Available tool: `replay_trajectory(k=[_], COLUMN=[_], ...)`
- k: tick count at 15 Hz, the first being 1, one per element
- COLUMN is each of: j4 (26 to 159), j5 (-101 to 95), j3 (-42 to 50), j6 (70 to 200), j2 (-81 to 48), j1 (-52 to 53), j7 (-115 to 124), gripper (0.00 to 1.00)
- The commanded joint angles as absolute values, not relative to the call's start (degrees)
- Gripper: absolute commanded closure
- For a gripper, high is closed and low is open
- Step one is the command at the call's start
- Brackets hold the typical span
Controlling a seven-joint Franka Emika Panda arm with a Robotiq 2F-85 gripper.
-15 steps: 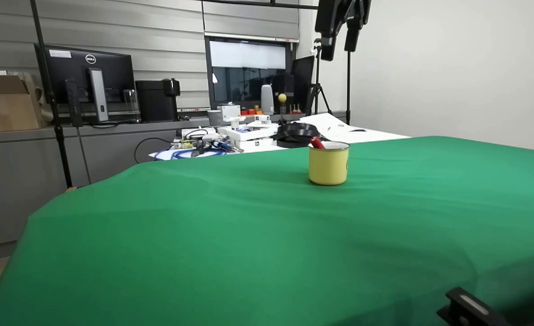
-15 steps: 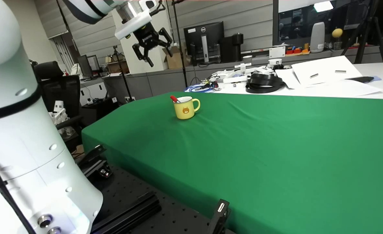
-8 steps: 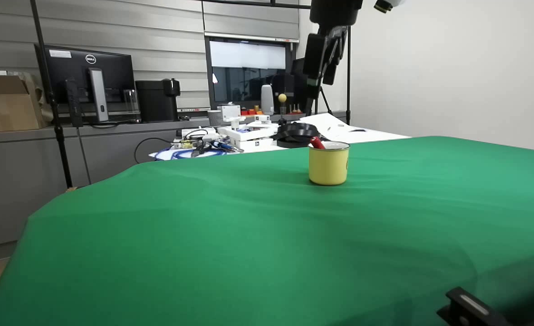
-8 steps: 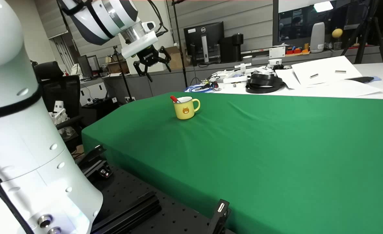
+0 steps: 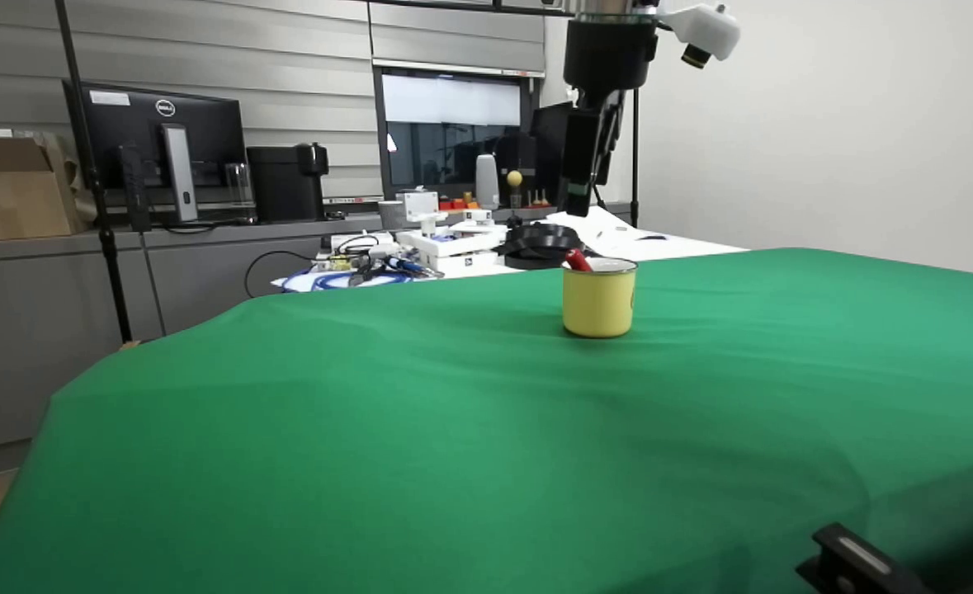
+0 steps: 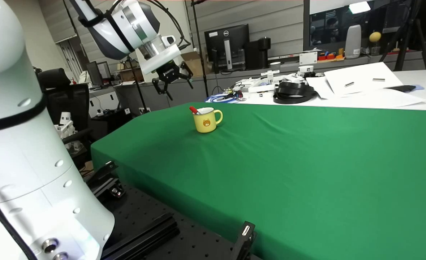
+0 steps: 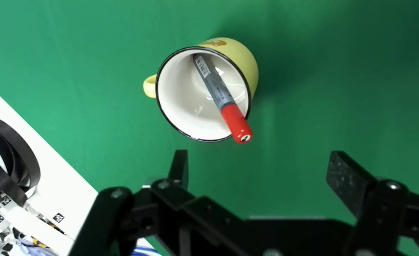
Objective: Take the pen out of the cup and put it on the table
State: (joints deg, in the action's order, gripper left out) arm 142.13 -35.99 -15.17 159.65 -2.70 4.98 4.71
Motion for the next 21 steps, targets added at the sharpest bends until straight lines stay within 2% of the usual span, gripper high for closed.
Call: replay_trajectory(k=[1, 21], j4=[142.03, 139.86], j5=[-36.00, -55.40], j3=[-15.17, -13.45], j6=[159.59, 160.57], j2=[-2.70, -7.58], j1=[4.98, 5.57], j7=[4.71, 17.95], gripper=[0.00, 0.00])
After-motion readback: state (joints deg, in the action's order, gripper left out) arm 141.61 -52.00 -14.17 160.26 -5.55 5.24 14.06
